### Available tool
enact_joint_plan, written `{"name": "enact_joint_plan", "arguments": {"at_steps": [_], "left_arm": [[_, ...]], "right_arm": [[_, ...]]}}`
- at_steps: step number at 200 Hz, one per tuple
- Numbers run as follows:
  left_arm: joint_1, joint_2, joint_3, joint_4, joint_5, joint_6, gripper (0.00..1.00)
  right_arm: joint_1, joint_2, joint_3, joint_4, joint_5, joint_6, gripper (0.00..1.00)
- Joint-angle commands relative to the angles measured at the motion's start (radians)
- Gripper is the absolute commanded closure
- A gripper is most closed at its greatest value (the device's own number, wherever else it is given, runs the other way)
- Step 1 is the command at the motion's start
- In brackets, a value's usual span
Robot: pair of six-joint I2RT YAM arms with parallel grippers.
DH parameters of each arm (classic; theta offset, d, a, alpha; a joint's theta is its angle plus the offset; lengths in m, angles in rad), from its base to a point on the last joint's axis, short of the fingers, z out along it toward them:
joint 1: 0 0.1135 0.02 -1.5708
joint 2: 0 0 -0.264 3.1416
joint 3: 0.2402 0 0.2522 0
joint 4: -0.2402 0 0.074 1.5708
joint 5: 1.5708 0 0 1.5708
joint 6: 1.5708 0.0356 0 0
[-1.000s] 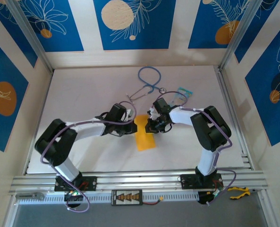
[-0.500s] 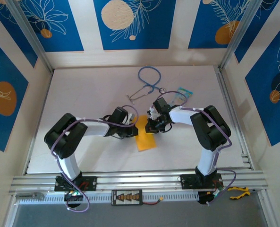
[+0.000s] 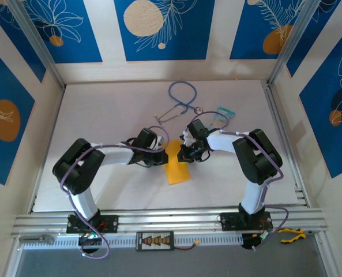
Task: Fold a paper plane with a square sheet of paper (pick it up from the middle)
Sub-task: First fold the square sheet of paper in half at the center of the table.
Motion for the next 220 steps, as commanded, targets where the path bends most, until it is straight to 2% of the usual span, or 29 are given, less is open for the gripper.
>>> {"name": "enact_joint_plan", "arguments": {"at_steps": [1,66,135,174,220], "left_arm": [[0.034,0.003,0.046,-0.047,-0.019,0.032,0.95],[0.064,0.113,0.047,-0.003,-0.001,-0.003,0.97],[0.07,0.079,0.127,-0.043,0.027,0.025,0.95],[0.087,0.136,0.154,-0.06,0.028,0.031,0.98],[0.104,0.187,0.15,-0.085,-0.029,0.036,1.0]], "right_arm": [[-0.008,0.03,-0.044,-0.062,0.085,0.002,1.0],[-0.009,0.029,-0.07,-0.061,0.081,-0.021,1.0],[-0.006,0.015,-0.064,-0.079,0.088,-0.023,1.0],[-0.006,0.007,-0.048,-0.105,0.101,-0.033,1.0],[-0.006,0.007,-0.05,-0.116,0.11,-0.03,1.0]]}}
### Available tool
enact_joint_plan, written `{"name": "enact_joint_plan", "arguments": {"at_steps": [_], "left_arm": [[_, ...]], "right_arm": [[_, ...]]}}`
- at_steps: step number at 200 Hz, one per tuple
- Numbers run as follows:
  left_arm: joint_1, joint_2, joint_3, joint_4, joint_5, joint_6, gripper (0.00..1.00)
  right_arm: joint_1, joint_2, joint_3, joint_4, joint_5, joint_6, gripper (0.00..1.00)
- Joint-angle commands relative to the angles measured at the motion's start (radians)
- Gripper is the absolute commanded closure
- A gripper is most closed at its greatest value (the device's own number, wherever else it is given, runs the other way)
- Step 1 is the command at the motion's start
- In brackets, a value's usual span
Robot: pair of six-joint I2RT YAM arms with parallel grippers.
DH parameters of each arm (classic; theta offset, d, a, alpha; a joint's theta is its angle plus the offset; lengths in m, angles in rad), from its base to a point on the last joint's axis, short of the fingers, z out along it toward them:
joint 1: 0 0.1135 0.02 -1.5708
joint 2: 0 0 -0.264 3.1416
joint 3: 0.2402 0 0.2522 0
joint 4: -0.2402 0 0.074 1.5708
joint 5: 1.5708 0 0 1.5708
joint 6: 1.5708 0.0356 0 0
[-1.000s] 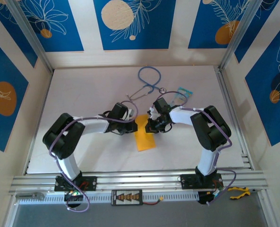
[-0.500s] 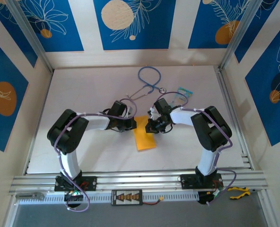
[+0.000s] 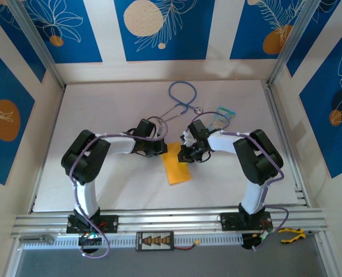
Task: Fold a paper plane with a square sheet of paper (pick it up from the middle)
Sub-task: First fold the square sheet of paper in half at the center of the table.
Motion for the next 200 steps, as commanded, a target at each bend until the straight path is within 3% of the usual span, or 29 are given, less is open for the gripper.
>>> {"name": "enact_joint_plan", "arguments": {"at_steps": [1,136,200], "left_arm": [[0.019,0.049,-0.001,-0.052,-0.045,0.018,1.0],[0.123,0.075,0.048,-0.016,-0.059,-0.012,0.98],[0.134,0.092,0.144,-0.187,-0.155,-0.011,0.98]], "right_arm": [[-0.003,0.016,-0.034,-0.127,0.11,-0.016,1.0],[-0.001,0.021,-0.065,-0.106,0.116,-0.016,1.0],[0.0,0.018,-0.068,-0.105,0.116,-0.018,1.0]]}}
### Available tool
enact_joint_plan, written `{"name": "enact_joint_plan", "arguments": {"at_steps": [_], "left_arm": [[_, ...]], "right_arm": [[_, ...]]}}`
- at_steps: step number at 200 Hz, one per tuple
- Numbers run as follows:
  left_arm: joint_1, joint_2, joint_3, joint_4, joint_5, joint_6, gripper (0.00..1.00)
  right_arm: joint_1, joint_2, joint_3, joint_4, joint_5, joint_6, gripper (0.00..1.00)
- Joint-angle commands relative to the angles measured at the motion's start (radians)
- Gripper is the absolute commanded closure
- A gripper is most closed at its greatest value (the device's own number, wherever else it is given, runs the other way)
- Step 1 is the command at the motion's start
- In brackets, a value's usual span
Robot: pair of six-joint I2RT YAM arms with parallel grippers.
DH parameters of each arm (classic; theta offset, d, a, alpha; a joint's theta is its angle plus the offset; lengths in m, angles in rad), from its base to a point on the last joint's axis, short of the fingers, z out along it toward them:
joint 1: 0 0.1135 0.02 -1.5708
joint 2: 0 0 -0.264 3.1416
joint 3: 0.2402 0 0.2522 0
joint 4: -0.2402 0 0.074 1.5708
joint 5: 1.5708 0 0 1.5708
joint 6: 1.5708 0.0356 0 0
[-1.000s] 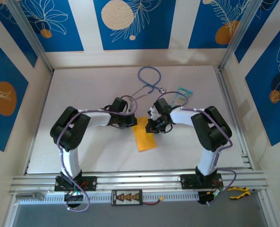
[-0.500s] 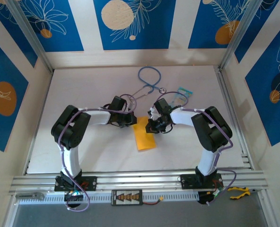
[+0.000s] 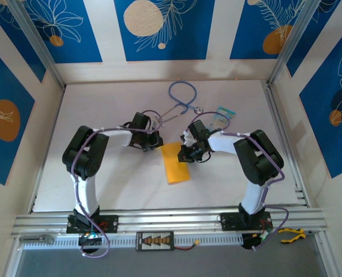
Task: Fold a paper plane with a square sheet of paper (pick it up from the middle)
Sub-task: First fold the square sheet of paper in half at the center of the table.
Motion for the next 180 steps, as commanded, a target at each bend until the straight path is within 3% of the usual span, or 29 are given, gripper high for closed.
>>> {"name": "enact_joint_plan", "arguments": {"at_steps": [1,50,93,134,162,180], "left_arm": [[0.042,0.035,0.042,-0.104,-0.173,0.007,0.98],[0.042,0.053,0.134,-0.218,-0.197,0.017,0.98],[0.029,-0.043,0.157,-0.251,-0.186,0.032,0.96],[-0.027,-0.142,0.074,-0.173,-0.079,0.045,0.94],[-0.085,-0.141,0.009,-0.12,0.01,0.028,0.94],[-0.127,-0.135,-0.027,-0.092,0.012,0.017,0.94]], "right_arm": [[-0.001,0.025,-0.054,-0.13,0.108,-0.019,1.0],[0.003,0.021,-0.056,-0.127,0.109,-0.019,1.0],[0.003,0.021,-0.056,-0.127,0.113,-0.018,1.0],[0.003,0.019,-0.056,-0.13,0.125,-0.014,1.0],[0.003,0.016,-0.056,-0.127,0.133,-0.012,1.0],[0.003,0.018,-0.055,-0.13,0.137,-0.009,1.0]]}}
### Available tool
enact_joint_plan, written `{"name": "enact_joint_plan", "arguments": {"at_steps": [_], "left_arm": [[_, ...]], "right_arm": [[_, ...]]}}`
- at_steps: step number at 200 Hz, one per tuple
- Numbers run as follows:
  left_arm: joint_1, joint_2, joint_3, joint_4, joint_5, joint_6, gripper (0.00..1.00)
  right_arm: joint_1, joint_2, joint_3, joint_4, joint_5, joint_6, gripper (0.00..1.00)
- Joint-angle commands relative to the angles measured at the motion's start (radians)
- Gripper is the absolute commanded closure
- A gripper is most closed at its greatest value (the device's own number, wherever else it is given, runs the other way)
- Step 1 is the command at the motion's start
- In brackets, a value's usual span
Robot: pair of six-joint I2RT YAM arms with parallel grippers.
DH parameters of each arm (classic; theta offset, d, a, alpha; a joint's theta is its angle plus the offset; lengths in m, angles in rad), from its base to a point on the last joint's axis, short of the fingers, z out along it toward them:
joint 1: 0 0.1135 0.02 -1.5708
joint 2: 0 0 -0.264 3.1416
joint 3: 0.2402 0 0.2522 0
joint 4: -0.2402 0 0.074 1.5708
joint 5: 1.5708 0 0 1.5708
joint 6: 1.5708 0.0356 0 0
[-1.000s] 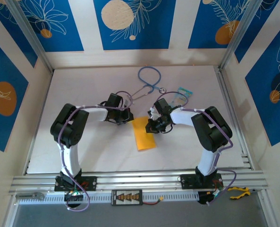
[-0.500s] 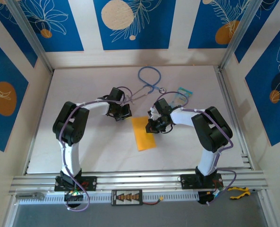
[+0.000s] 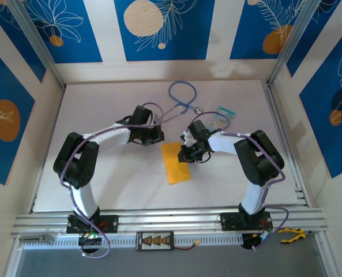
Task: Fold a paper plane with a square sheet of paper (pick it up from the middle)
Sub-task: First fold the square sheet of paper in half at the center of the table.
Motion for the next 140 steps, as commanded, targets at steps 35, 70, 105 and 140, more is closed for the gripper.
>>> {"name": "enact_joint_plan", "arguments": {"at_steps": [35,70,105,140], "left_arm": [[-0.086,0.037,-0.117,0.097,0.058,-0.029,0.95],[-0.081,0.054,-0.181,0.113,-0.011,-0.005,0.95],[-0.064,0.061,-0.196,0.1,-0.022,0.024,0.95],[-0.055,0.029,-0.167,0.113,0.01,0.025,0.92]], "right_arm": [[-0.003,0.028,-0.05,-0.132,0.125,-0.007,1.0],[-0.003,0.027,-0.049,-0.132,0.12,-0.009,1.0],[-0.002,0.027,-0.051,-0.132,0.12,-0.009,1.0],[-0.001,0.027,-0.051,-0.13,0.12,-0.01,1.0]]}}
